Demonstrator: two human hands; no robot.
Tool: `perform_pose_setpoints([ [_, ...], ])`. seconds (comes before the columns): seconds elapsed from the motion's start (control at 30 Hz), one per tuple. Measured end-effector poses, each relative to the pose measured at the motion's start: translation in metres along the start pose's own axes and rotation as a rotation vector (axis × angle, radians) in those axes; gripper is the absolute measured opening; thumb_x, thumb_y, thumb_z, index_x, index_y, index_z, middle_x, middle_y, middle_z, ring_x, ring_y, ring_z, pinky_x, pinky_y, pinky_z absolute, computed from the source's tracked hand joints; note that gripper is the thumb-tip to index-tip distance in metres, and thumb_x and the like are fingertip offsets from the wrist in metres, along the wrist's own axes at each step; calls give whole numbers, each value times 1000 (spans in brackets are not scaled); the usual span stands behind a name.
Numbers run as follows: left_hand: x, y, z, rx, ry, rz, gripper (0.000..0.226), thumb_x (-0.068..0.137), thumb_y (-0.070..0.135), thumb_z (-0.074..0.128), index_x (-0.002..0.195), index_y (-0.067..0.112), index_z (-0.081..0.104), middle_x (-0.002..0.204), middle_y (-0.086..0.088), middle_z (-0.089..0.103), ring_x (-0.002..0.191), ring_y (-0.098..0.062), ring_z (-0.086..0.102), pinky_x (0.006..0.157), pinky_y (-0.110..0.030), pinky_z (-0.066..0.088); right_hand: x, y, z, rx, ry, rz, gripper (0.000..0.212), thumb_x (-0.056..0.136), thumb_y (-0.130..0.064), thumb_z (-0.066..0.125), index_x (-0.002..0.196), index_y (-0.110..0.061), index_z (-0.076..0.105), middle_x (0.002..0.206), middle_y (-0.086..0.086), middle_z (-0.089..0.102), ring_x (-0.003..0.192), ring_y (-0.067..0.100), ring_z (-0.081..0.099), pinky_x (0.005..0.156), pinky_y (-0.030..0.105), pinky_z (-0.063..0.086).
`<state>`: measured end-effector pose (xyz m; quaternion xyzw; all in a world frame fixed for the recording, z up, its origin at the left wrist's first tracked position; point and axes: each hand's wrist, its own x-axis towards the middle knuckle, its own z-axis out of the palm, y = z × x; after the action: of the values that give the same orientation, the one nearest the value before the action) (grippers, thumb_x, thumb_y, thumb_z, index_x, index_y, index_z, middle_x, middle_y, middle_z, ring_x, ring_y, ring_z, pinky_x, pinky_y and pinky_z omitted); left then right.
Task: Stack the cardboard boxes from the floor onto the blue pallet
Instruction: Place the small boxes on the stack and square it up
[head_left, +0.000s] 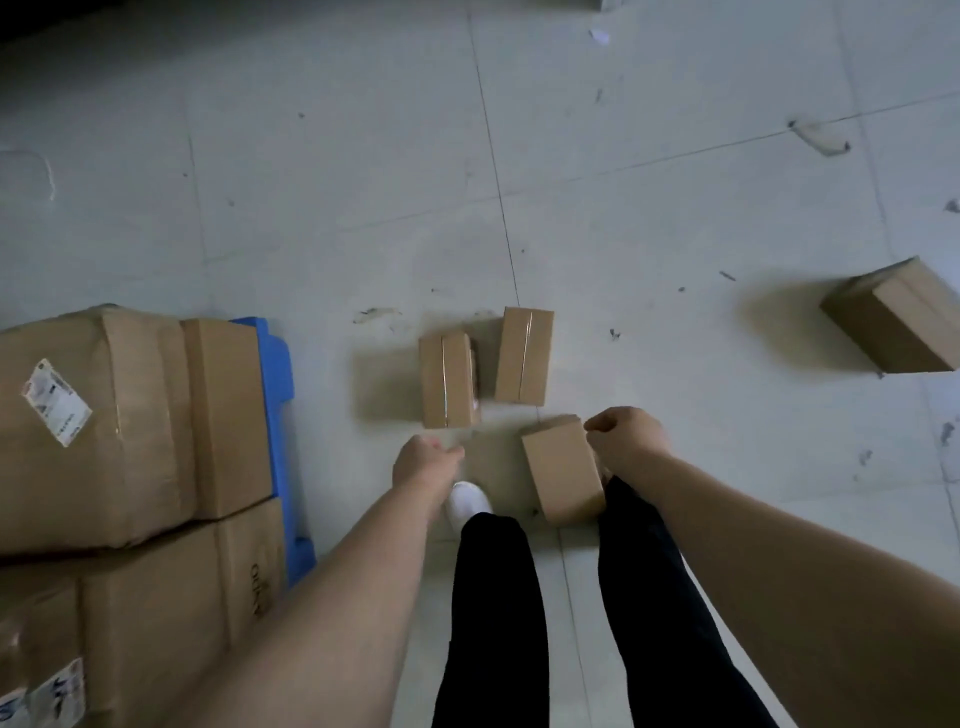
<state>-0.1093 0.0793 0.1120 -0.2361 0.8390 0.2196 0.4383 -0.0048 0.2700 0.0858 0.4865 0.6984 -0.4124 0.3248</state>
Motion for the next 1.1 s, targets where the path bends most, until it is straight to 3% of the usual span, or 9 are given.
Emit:
perform_pose_setpoints([
  [0.1,58,10,34,23,16,-21,16,80,25,67,78,11,60,83,-15,64,79,-31,63,72,-36,51,69,-10,15,-55,-22,-28,28,88,-22,53,111,-30,66,117,-6,66,102,17,60,83,26,48],
  [0.2,130,11,65,61,73,-15,35,77,27,71,104,5,68,102,-20,71,96,-35,68,72,-38,55,135,-22,42,-108,-41,-66,35,88,-21,56,123,-24,61,123,-2,63,110,20,59,86,28,47],
  [0.33,205,5,93,58,108,11,36,76,23,75,106,6,68,95,-11,71,78,-26,67,60,-25,45,200,-30,93,-106,-6,-75,62,87,-23,62,143,-17,37,138,7,49,122,27,52,96,34,44],
  [0.37,223,1,99,61,131,12,40,75,24,75,110,7,65,98,-9,70,78,-24,67,63,-25,48,213,-31,108,-87,24,-71,72,85,-26,66,147,-16,30,142,9,43,126,29,48,100,37,43],
  [0.43,256,-8,108,129,194,21,69,71,34,80,129,8,52,123,-9,62,108,-27,62,85,-31,50,237,-34,135,-46,103,-56,92,80,-37,71,151,-17,16,151,8,28,133,30,38,105,42,36],
  [0.5,283,-16,115,233,227,23,103,67,44,83,146,9,28,147,-10,38,136,-29,38,106,-39,36,257,-37,157,-17,155,-25,111,73,-46,75,153,-21,2,158,5,10,140,29,26,107,44,31],
  [0.63,323,-29,124,264,218,12,137,58,51,86,153,14,-5,158,-12,11,146,-33,15,115,-46,19,288,-47,188,-1,173,30,137,61,-49,83,151,-25,-17,161,3,-6,147,26,10,112,47,25],
  [0.8,347,-38,131,343,142,7,149,59,49,86,148,14,-28,156,-13,3,141,-33,17,114,-46,21,310,-49,210,41,257,102,144,58,-42,87,149,-27,-24,160,3,-10,141,29,16,111,45,26],
  [1.1,301,-44,105,73,141,-60,151,52,48,90,150,18,-22,149,-11,18,136,-33,27,109,-43,31,258,-34,190,-161,222,21,146,54,-43,88,148,-27,-23,158,0,-2,136,29,23,103,50,34],
])
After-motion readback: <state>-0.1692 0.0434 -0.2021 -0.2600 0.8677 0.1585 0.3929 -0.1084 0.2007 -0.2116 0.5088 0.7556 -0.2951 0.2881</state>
